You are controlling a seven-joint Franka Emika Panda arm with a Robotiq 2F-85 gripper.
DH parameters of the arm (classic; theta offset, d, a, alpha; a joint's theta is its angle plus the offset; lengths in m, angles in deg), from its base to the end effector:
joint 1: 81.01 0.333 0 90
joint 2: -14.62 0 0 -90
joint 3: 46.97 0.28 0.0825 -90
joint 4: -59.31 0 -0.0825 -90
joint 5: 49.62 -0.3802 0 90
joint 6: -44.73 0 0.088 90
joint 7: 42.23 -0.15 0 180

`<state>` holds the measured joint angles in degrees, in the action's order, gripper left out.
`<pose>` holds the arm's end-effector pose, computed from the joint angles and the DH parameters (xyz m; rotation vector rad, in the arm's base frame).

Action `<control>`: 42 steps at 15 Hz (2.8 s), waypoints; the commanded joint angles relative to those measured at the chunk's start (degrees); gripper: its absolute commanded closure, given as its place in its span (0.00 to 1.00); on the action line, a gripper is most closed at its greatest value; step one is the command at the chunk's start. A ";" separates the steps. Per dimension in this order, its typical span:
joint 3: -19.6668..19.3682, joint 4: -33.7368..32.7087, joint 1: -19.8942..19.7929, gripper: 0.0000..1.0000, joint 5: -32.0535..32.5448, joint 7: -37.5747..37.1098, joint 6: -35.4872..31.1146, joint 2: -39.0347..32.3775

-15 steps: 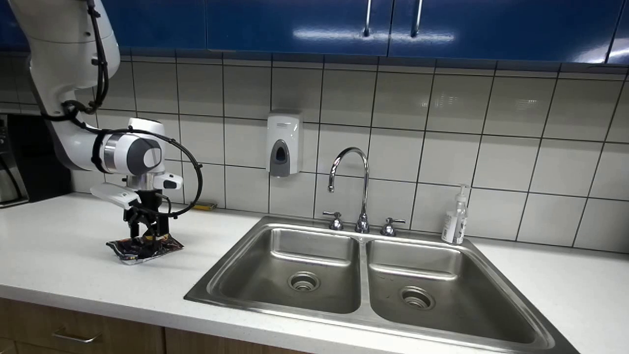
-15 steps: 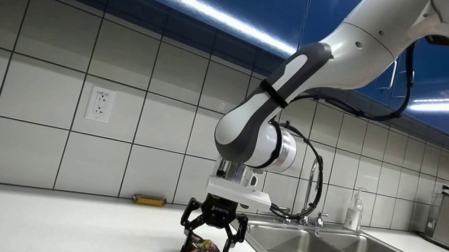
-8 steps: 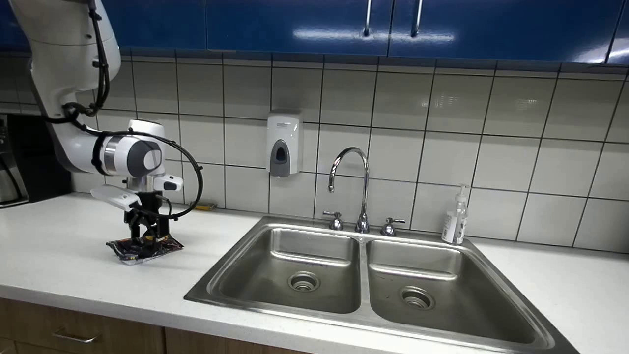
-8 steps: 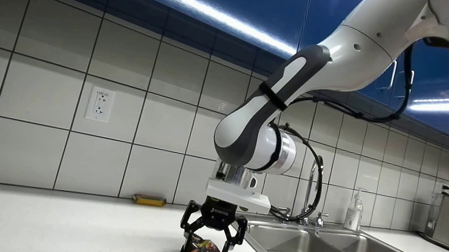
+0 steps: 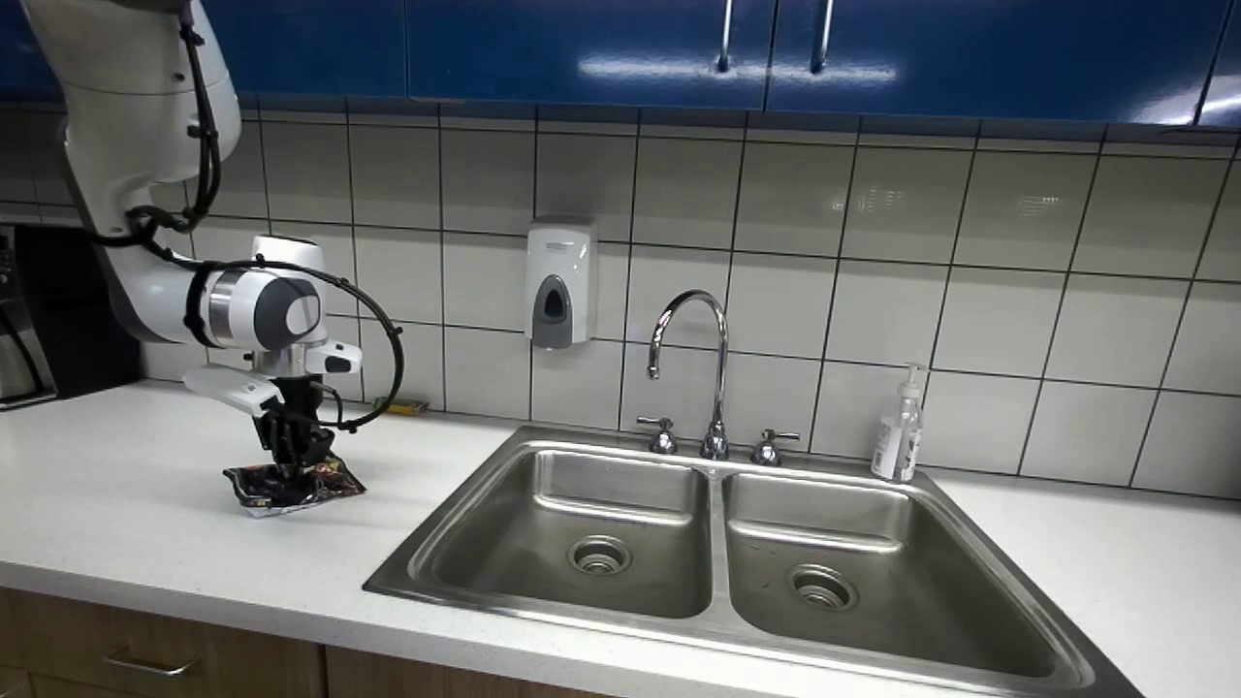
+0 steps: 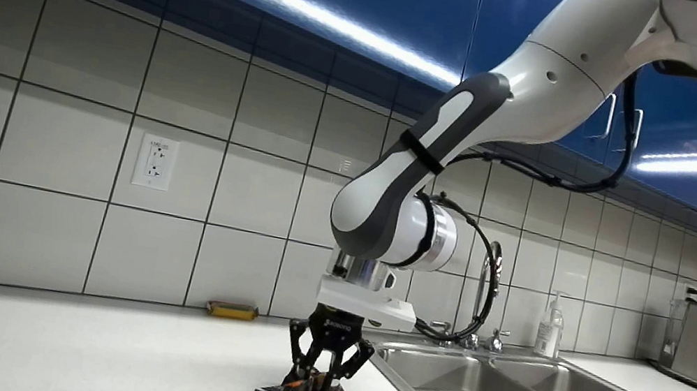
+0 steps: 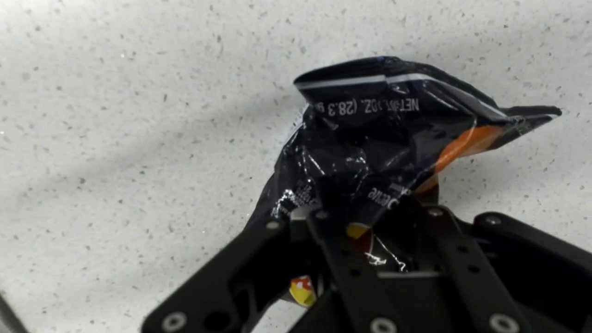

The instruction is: Put the black packet inside the left sink

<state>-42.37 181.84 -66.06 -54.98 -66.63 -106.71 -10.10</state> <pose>0.5328 0.1913 0.1353 -3.0271 0.2637 -0.0572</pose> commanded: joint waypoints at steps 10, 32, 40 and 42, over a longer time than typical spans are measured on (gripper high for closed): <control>-2.16 -0.62 1.07 1.00 4.33 -0.13 1.64 2.05; -13.83 9.49 -11.54 1.00 12.00 5.17 3.02 11.03; -16.89 6.88 -16.93 1.00 13.12 10.19 2.24 7.07; -17.48 5.93 -17.85 1.00 13.34 11.04 1.94 5.34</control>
<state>-59.66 189.88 -82.09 -42.74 -57.61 -105.18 -2.55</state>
